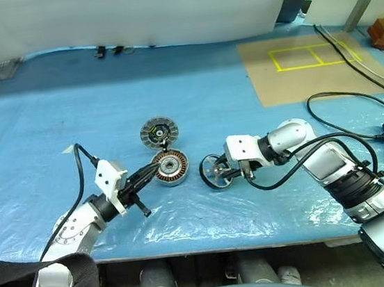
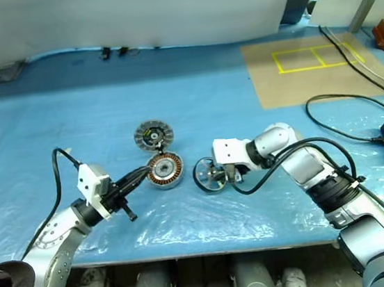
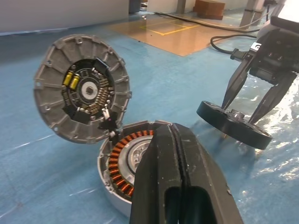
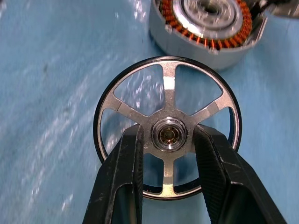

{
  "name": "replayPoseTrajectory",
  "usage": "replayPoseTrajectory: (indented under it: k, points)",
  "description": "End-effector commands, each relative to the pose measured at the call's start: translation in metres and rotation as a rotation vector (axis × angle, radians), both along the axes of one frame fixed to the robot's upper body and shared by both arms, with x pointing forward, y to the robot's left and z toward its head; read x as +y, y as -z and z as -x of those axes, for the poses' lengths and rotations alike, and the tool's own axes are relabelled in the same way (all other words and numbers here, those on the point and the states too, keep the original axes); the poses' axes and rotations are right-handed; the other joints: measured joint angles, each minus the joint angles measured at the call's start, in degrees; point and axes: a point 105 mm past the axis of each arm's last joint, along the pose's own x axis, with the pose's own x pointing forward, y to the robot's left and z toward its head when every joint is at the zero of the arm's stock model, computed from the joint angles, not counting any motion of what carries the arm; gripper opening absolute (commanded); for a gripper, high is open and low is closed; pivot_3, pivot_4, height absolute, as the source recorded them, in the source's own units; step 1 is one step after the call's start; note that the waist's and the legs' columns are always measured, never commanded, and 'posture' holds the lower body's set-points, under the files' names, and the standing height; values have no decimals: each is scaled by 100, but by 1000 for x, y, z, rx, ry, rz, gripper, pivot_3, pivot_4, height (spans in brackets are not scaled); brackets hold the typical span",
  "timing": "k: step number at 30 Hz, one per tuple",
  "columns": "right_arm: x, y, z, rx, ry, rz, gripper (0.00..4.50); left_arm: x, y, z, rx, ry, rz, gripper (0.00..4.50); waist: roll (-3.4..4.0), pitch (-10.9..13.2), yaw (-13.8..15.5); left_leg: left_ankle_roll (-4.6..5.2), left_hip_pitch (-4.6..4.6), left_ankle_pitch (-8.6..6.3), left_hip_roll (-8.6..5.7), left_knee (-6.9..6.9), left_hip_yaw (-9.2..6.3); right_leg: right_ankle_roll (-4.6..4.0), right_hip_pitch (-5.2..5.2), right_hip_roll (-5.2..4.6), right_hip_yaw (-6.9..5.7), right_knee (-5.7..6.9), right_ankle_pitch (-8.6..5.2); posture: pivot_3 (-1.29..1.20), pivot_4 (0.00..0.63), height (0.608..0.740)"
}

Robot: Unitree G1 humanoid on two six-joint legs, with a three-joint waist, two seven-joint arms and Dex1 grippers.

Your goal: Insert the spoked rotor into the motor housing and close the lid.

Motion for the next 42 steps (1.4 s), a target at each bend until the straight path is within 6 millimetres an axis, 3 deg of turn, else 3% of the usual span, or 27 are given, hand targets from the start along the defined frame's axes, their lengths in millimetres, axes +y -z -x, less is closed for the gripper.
replayPoseTrajectory:
  k: [1,7,14,22,35,42]
  points:
    - [18,-40,-6,-33,-21,-119,1232,5,-8,3,-46,-7,-6,0,0,0,4,0,-5,0,0,0,0,-1,-4,0,1,1,0,0,150,740]
    - [42,-62,-11,28,-48,-174,1232,11,-6,6,-46,-43,-3,0,0,0,20,0,-13,0,0,-7,2,-2,-11,-1,1,-1,-1,0,150,740]
    - [64,-46,-21,25,-51,-83,1232,9,-3,5,-52,-75,10,0,0,1,20,-1,-11,0,2,-5,2,-2,-11,-2,2,2,0,0,150,740]
    - [75,-35,-28,46,-46,-10,1232,5,-2,1,-51,-82,32,0,0,1,21,-1,-17,0,1,-6,3,-3,-15,-1,1,2,0,0,150,740]
    - [89,-57,-25,63,-81,-1,1232,8,0,2,-45,-77,54,0,0,1,17,-1,-17,0,3,-4,3,-3,-18,-1,3,8,0,0,150,740]
    - [97,-50,-28,64,-69,11,1232,11,10,8,-20,-81,12,0,1,1,21,-2,-16,0,7,-4,3,-3,-20,-2,4,9,-1,0,150,740]
